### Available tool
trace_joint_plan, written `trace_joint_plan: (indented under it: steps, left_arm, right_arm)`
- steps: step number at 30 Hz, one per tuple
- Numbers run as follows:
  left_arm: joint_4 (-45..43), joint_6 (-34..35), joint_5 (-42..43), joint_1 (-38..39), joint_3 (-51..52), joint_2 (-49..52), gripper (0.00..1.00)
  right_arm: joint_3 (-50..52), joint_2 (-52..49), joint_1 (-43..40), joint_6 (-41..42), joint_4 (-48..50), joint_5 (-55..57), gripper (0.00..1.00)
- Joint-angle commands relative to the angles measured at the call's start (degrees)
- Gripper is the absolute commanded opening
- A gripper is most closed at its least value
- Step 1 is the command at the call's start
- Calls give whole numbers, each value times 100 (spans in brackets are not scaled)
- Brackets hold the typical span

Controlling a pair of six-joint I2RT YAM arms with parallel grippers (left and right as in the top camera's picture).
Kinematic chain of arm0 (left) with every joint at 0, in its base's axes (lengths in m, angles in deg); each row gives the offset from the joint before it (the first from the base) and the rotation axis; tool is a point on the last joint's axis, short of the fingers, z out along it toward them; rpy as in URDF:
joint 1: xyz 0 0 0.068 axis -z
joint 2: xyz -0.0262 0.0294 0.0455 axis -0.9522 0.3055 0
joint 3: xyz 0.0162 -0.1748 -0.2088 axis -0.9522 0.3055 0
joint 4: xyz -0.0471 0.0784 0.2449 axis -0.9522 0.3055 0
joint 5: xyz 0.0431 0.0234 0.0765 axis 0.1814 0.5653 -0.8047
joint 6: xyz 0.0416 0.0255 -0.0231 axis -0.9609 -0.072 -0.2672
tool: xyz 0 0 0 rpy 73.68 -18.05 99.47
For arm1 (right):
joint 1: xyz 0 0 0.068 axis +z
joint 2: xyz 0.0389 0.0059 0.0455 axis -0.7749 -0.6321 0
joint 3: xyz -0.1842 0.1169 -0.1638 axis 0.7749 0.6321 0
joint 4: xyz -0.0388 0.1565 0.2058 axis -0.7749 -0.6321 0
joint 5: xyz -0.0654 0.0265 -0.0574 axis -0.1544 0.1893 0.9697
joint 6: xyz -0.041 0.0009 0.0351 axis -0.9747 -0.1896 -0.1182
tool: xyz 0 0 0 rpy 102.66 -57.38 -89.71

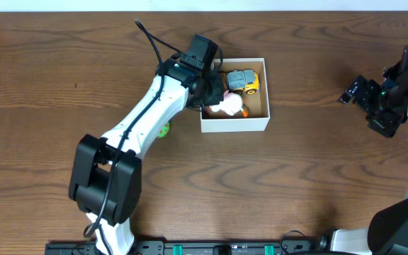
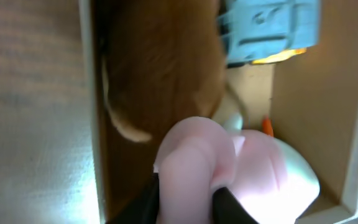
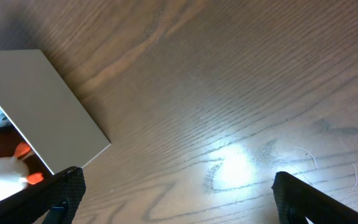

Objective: Pack container
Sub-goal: 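Lift the pink figure with the left gripper and drop it in the box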

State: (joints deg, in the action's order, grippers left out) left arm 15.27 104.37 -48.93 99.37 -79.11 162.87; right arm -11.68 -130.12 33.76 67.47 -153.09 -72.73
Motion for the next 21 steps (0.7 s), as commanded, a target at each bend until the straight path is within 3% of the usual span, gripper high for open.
trace_joint_plan:
  steps: [1, 13, 21]
  left_arm:
    - [98, 177, -70, -7, 26, 66, 27]
    - [2, 199, 457, 42, 24, -101, 50]
    - [-63, 212, 483, 22, 11, -916, 61]
  right_arm:
    - [26, -9, -15, 48, 4, -33, 99]
    - [26, -9, -15, 48, 13, -35, 99]
    - [26, -9, -15, 48, 17, -35, 99]
